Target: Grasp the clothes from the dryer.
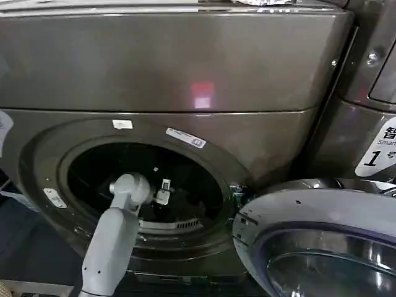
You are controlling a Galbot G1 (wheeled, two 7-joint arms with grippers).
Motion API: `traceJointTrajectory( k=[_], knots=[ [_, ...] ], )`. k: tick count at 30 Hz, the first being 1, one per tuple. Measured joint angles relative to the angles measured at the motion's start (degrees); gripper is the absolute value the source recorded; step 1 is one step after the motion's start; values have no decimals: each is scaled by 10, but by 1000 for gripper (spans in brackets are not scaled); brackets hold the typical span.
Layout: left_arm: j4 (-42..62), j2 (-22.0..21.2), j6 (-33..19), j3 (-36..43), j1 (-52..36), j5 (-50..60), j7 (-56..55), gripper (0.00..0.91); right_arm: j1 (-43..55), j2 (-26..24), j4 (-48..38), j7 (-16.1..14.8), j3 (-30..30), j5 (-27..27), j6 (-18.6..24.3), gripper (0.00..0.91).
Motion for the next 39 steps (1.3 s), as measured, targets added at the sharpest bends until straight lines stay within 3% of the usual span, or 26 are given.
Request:
traceJointTrajectory(
  k=[4, 6, 29, 39],
  knots=[
    [15, -1, 4, 0, -4, -15, 2, 80, 0, 0, 2, 0, 0, 0, 0, 907],
    [23, -3, 6, 0, -7, -20, 3, 0, 1, 1, 3, 1, 0, -1, 0, 907],
    [34, -6, 34, -12, -10, -91, -26, 0, 5, 2, 1, 0, -8, -2, 2, 907],
    [19, -10, 79, -28, -19, -150, -144, 0, 6, 6, 6, -1, -12, -2, 2, 907]
  ],
)
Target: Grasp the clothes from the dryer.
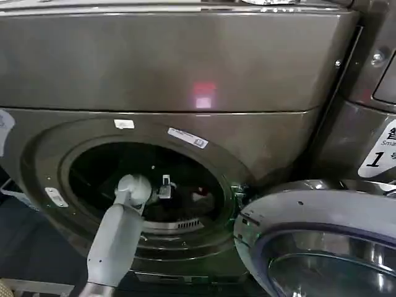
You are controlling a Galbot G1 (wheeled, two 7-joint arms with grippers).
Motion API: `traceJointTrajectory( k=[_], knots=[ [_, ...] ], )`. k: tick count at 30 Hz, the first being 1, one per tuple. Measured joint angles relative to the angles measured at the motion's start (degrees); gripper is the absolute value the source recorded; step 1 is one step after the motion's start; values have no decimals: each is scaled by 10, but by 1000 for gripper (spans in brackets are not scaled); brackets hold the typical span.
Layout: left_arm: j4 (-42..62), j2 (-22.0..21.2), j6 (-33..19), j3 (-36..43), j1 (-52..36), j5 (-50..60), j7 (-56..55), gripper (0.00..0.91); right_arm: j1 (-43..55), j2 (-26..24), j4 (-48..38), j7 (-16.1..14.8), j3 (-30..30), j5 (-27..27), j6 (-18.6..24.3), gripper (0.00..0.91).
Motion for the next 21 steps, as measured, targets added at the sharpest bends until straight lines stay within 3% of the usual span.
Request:
traceJointTrajectory(
  k=[8, 15, 21],
  knots=[
    [0, -15, 71, -8, 0, -76, -183, 0, 1, 0, 6, -6, -2, 2, -1, 907],
    [-44, -36, 147, -10, 24, -223, -382, 0, -3, 0, 8, -12, -3, 2, 0, 907],
    [-87, -51, 177, -10, 51, -357, -531, 0, -4, 0, 13, -14, -7, 0, 0, 907]
  ],
)
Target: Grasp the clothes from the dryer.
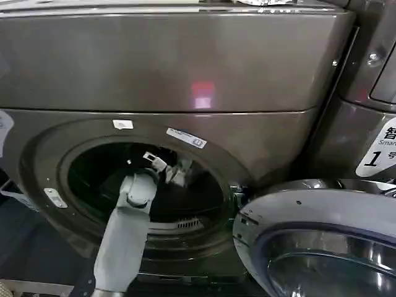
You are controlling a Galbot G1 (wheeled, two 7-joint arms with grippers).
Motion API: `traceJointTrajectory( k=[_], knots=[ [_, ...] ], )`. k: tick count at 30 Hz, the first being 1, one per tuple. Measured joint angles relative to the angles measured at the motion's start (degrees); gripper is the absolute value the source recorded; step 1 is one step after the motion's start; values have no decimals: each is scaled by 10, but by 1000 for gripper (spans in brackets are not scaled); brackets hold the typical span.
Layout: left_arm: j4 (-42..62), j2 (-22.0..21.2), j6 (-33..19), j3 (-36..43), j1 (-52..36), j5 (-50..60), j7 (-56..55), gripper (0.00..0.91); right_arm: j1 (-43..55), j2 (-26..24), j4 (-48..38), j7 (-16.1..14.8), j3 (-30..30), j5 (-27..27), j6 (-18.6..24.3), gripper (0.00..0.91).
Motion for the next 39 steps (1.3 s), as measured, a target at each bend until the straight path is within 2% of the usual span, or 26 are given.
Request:
traceJointTrajectory(
  k=[5, 13, 39],
  knots=[
    [-20, -10, 12, 1, 20, -76, -83, 0, 1, 4, 3, -1, 0, 0, 1, 907],
    [-41, -13, 22, 1, 37, -139, -149, 0, -2, 6, 2, -3, 2, 0, 4, 907],
    [-59, -8, 36, 6, 47, -182, -184, 0, -8, 8, 13, 4, 10, 18, -5, 907]
  ],
)
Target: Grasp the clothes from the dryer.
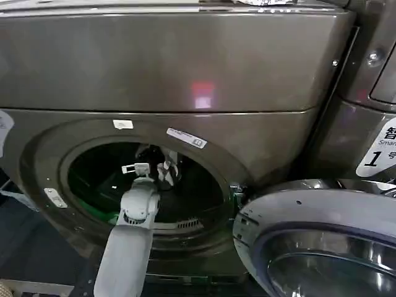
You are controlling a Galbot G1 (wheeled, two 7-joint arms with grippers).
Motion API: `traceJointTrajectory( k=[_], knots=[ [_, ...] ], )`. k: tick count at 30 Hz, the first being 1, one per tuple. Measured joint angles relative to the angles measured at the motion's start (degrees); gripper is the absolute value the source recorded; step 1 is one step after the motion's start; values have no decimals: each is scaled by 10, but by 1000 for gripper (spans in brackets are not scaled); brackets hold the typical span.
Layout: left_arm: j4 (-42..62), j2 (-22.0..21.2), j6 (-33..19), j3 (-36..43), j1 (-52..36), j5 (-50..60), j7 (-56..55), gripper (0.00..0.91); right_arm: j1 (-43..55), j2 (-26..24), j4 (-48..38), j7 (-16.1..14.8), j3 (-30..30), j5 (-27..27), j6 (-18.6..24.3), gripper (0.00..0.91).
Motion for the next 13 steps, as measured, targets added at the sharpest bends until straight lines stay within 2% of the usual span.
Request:
traceJointTrajectory(
  k=[13],
  knots=[
    [5, -3, -2, 6, -2, -2, 2, 0, -1, -4, 3, 6, 7, 2, -15, 907]
  ],
)
